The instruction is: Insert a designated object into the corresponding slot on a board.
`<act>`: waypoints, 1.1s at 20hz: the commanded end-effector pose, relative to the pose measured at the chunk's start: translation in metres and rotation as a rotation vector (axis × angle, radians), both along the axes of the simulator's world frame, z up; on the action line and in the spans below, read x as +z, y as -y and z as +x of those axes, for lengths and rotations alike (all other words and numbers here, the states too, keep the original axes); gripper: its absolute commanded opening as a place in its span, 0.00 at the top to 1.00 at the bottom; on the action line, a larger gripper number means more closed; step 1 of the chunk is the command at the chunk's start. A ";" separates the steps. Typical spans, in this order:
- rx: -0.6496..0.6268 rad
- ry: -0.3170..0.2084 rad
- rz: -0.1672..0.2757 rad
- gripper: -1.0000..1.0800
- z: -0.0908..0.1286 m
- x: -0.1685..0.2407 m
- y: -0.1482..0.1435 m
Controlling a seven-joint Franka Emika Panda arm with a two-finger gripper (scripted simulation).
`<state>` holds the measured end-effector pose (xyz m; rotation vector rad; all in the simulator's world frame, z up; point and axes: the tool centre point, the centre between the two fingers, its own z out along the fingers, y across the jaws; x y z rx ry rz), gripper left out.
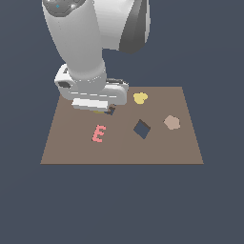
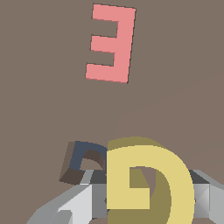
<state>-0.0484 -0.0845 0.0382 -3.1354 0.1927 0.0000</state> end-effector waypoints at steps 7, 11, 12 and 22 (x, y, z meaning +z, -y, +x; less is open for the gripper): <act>-0.165 0.000 0.000 1.00 -0.004 0.002 -0.025; -0.210 0.000 0.000 1.00 -0.004 0.002 -0.032; -0.219 0.000 0.000 1.00 -0.004 0.002 -0.033; -0.242 0.000 0.000 1.00 -0.004 0.000 -0.037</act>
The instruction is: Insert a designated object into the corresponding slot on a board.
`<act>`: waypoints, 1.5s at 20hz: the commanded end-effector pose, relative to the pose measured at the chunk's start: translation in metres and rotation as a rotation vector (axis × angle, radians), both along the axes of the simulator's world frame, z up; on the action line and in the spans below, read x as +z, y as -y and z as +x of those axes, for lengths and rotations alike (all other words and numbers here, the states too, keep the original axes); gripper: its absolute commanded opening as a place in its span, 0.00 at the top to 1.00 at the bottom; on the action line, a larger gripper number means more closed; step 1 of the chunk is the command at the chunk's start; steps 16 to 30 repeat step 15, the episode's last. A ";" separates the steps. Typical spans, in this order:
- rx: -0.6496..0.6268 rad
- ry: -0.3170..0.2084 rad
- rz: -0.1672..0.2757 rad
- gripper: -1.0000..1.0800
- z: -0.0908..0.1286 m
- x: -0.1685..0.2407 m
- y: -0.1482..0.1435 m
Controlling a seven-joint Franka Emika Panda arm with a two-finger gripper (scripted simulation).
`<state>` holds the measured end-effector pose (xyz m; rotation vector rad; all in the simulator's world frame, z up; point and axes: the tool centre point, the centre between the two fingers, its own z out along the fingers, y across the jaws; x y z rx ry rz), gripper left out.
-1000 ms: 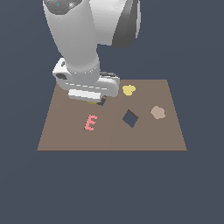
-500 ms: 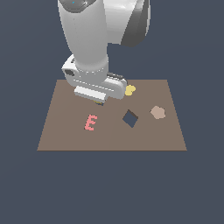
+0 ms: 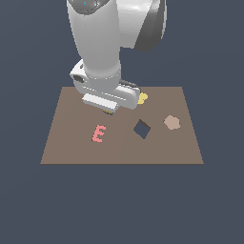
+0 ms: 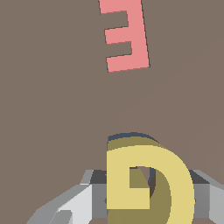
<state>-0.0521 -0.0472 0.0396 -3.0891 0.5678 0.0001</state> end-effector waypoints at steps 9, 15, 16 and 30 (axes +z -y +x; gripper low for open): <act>-0.004 0.000 0.000 0.04 0.000 -0.009 0.000; -0.004 0.000 0.000 0.04 0.000 -0.009 0.000; -0.004 0.000 0.000 0.04 0.000 -0.009 0.000; -0.004 0.000 0.000 0.04 0.000 -0.009 0.000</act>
